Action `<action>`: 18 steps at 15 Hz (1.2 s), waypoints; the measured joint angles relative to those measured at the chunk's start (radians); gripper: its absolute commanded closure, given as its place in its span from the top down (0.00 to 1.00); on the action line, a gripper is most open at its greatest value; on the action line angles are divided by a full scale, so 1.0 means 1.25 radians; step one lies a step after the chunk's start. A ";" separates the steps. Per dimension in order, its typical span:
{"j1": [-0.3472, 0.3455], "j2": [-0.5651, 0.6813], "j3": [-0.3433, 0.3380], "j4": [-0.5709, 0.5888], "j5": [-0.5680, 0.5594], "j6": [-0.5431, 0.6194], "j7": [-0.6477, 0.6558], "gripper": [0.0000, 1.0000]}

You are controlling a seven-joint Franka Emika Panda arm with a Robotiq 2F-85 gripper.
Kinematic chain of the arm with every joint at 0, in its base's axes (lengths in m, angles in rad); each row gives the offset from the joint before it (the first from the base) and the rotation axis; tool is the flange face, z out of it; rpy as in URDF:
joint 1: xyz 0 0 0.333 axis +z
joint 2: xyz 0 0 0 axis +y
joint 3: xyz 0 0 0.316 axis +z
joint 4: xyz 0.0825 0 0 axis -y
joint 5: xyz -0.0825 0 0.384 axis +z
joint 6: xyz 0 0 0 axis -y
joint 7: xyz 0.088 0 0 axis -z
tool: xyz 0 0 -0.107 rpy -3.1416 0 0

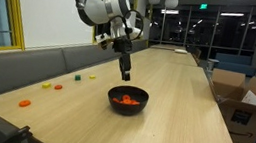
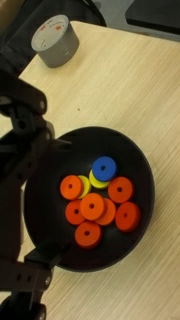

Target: Pick up some of the orange objects from the table and put them in the bowl

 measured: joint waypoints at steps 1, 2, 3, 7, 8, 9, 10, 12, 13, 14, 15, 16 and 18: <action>-0.012 -0.019 0.005 -0.015 0.000 0.001 -0.026 1.00; -0.024 -0.046 0.008 -0.036 0.000 0.001 -0.061 1.00; -0.037 -0.082 0.012 -0.064 0.002 0.001 -0.107 1.00; -0.088 -0.256 0.021 -0.187 0.045 0.000 -0.327 1.00; -0.098 -0.300 0.022 -0.214 0.064 -0.001 -0.384 1.00; -0.107 -0.344 0.023 -0.241 0.082 -0.003 -0.439 1.00; -0.114 -0.389 0.023 -0.268 0.102 -0.004 -0.494 1.00; -0.122 -0.478 0.025 -0.319 0.141 -0.011 -0.599 1.00; -0.123 -0.521 0.027 -0.342 0.159 -0.019 -0.647 1.00; -0.123 -0.561 0.029 -0.365 0.173 -0.028 -0.693 1.00; -0.123 -0.601 0.033 -0.387 0.185 -0.040 -0.738 1.00; -0.123 -0.638 0.037 -0.409 0.196 -0.052 -0.782 1.00; -0.120 -0.706 0.040 -0.448 0.221 -0.076 -0.865 1.00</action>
